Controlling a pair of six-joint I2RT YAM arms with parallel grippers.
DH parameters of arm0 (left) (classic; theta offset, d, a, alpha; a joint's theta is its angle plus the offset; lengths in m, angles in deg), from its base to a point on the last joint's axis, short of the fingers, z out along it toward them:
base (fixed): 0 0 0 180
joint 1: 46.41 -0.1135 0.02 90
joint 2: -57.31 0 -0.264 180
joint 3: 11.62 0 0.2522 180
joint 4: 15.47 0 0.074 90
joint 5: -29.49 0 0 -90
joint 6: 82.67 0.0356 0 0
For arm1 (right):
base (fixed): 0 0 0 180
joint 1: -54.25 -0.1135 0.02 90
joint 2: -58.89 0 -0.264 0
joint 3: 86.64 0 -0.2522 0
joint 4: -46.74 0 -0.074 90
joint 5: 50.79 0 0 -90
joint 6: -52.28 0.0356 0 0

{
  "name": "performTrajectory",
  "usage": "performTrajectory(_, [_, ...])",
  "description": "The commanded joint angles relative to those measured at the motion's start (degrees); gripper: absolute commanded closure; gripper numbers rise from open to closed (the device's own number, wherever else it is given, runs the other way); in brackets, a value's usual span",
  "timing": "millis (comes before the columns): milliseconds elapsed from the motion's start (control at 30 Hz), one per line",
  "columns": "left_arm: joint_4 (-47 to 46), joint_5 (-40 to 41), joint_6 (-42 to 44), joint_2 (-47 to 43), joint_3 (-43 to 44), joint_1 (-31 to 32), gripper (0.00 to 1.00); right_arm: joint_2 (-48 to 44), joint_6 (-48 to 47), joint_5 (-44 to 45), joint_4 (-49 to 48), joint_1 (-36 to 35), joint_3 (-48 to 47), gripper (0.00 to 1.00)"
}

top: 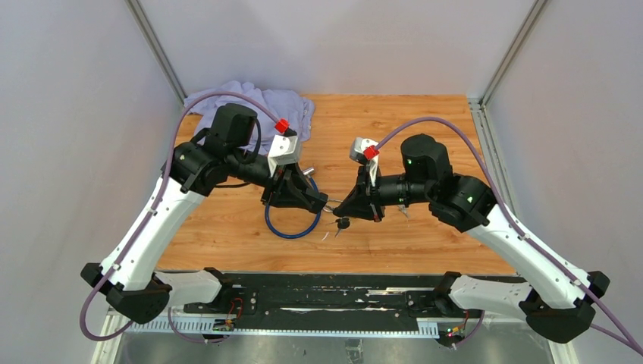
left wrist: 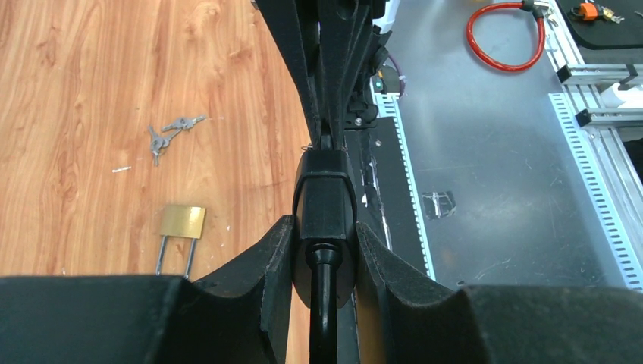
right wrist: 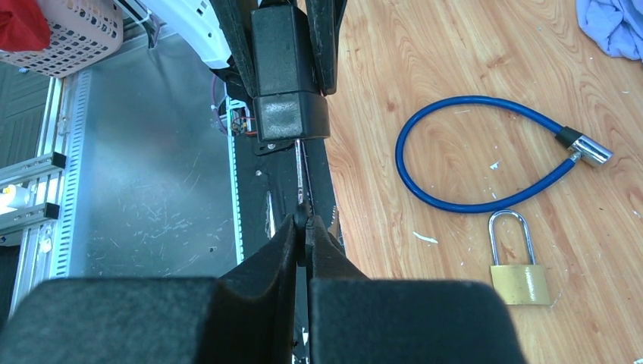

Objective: Unlock with the key

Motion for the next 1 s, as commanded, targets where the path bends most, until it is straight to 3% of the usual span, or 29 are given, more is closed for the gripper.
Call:
performTrajectory(0, [-2.7, -7.9, -1.2, -1.3, 0.4, 1.1, 1.0, -0.1, -1.3, 2.5, -10.6, -0.7, -0.6, 1.0])
performTrajectory(700, [-2.8, -11.3, -4.4, -1.5, -2.5, 1.8, 1.0, 3.1, -9.0, -0.5, -0.5, 3.3, -5.8, 1.0])
performTrajectory(967, [-2.8, -15.3, -6.7, -0.3, -1.1, 2.0, 1.0, 4.1, -11.6, 3.2, -1.2, 3.4, -4.3, 1.0])
